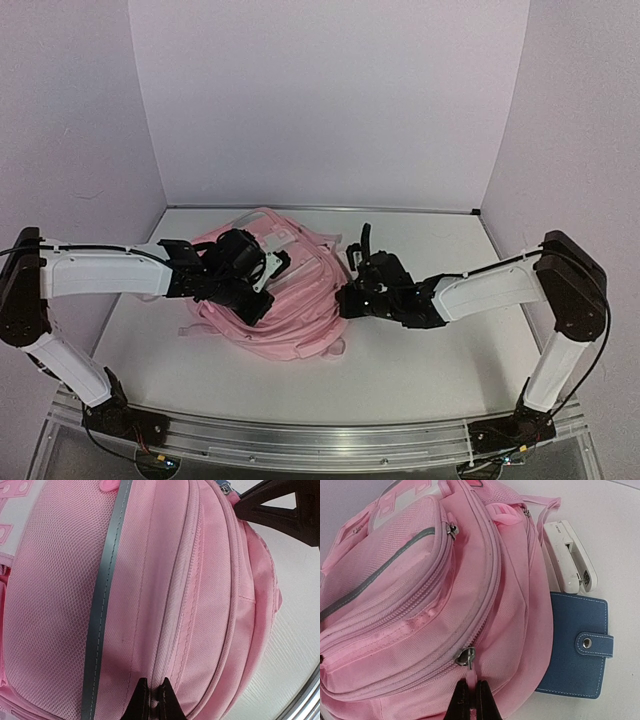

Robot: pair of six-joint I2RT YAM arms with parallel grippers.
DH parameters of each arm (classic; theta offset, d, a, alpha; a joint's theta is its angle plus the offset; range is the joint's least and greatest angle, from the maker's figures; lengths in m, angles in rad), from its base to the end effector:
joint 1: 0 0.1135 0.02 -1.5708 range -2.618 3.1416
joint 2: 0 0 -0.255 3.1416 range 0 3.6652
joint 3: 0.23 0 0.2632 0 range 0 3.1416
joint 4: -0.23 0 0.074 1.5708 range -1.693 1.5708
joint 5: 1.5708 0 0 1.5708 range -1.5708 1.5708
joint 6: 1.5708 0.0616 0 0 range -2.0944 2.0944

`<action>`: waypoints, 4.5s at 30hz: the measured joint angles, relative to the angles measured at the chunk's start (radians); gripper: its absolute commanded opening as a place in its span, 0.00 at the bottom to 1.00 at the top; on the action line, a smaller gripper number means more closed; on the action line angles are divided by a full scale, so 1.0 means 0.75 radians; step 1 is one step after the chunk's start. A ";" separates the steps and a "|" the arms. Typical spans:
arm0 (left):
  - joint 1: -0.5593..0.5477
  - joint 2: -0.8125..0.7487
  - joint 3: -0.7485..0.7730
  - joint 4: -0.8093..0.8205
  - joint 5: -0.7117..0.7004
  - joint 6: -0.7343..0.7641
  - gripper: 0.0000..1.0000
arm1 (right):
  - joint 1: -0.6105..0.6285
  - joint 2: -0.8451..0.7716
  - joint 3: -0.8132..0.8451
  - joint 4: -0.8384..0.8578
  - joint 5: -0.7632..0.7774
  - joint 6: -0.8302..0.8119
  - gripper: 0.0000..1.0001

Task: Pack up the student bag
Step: Zip the student bag at the center of the board, then unzip the student bag at the center of the board.

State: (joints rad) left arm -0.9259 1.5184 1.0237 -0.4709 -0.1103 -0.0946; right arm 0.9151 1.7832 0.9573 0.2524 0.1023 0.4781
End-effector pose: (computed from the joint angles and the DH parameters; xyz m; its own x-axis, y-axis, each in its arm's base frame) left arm 0.2084 -0.2657 0.1881 -0.5636 0.5931 -0.5749 0.7066 0.7067 0.0364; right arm 0.2521 0.3174 0.1416 -0.6324 -0.0715 -0.7713 -0.5014 0.7968 0.3373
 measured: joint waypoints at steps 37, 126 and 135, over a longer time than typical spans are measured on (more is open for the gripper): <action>-0.044 0.445 0.409 0.196 -0.074 0.191 0.00 | 0.001 -0.075 -0.077 0.048 -0.125 0.104 0.00; 0.744 -0.119 -0.255 0.068 0.622 -0.575 0.61 | -0.185 -0.461 -0.123 -0.169 -0.445 -0.117 0.88; 0.771 -0.028 -0.277 0.189 0.678 -0.577 0.44 | -0.159 -0.289 -0.013 -0.164 -0.532 -0.021 0.90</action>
State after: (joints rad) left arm -0.3474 1.4972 0.8159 -0.3292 0.3980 -0.5273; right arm 0.7960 1.5665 0.9478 0.1291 -0.2964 0.4624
